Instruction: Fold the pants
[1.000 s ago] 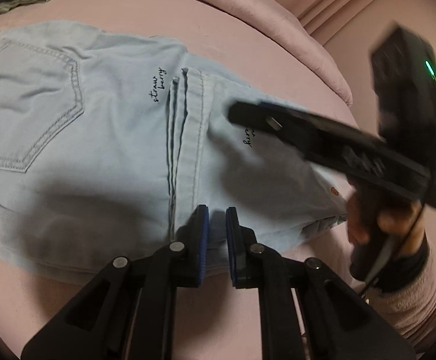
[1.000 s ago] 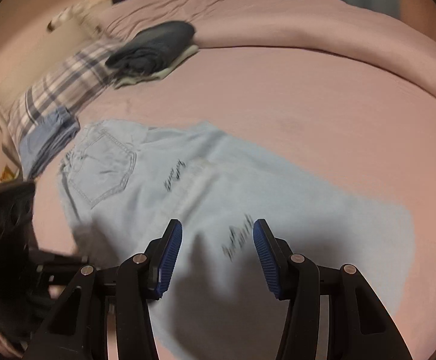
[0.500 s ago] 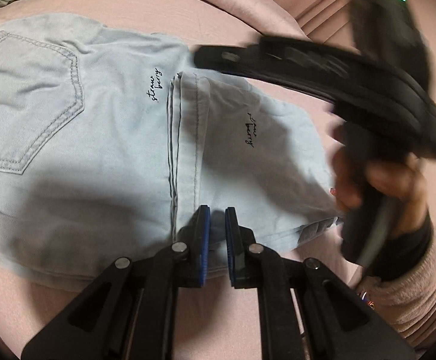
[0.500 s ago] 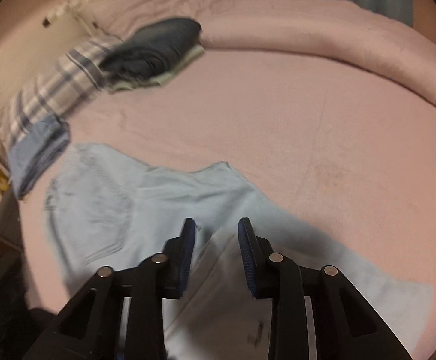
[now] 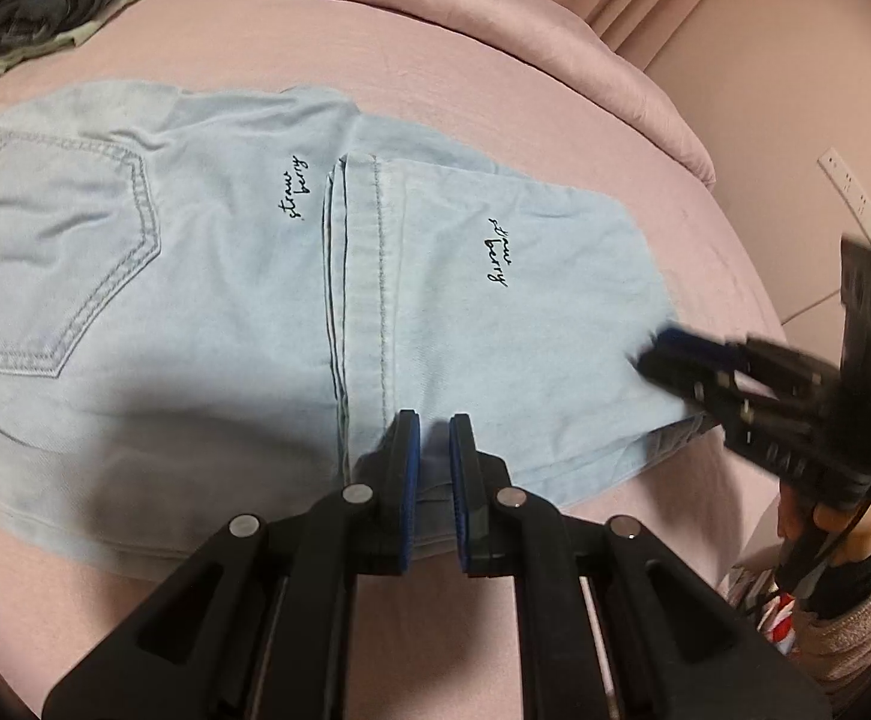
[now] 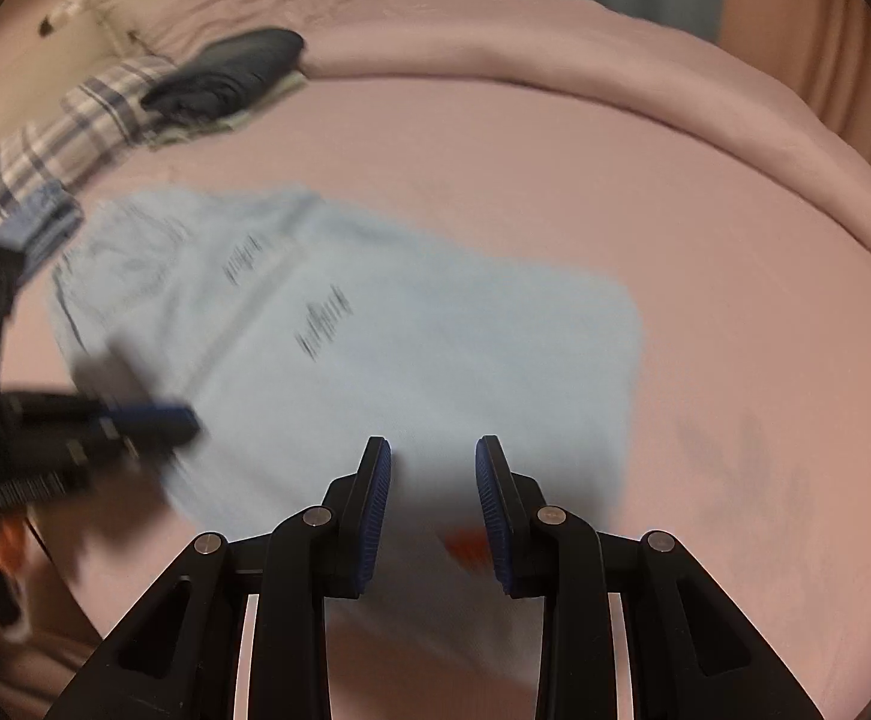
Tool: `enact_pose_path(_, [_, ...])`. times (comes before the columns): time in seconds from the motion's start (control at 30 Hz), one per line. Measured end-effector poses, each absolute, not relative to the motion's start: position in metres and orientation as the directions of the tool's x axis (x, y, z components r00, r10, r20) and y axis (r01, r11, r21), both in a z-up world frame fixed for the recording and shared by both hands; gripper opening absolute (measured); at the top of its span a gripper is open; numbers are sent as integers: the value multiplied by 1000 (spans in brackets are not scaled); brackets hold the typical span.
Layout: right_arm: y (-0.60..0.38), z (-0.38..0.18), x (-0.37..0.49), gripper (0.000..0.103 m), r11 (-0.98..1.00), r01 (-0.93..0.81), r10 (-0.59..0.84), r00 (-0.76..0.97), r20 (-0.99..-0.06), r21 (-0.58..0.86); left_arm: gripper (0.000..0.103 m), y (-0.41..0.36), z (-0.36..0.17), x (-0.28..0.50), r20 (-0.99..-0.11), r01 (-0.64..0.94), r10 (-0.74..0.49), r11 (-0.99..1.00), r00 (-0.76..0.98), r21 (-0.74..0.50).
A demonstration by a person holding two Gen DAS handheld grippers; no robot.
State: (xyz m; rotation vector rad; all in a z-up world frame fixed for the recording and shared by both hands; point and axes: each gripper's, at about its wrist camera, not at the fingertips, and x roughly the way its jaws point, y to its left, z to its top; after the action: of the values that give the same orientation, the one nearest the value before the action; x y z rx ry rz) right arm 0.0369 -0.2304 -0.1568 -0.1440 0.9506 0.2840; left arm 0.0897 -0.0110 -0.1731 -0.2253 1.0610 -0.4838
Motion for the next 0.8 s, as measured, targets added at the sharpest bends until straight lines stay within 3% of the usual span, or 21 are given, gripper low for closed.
enact_pose_path(0.27, [-266,-177,20,33,962,-248,236,560,-794,110,11,-18,-178,97,-784,282,-463,884,414,-373])
enact_pose_path(0.8, [-268,-177,4,38,968,-221,229,593,-772,117,11,-24,-174,89,-800,284,-423,902,426,-326])
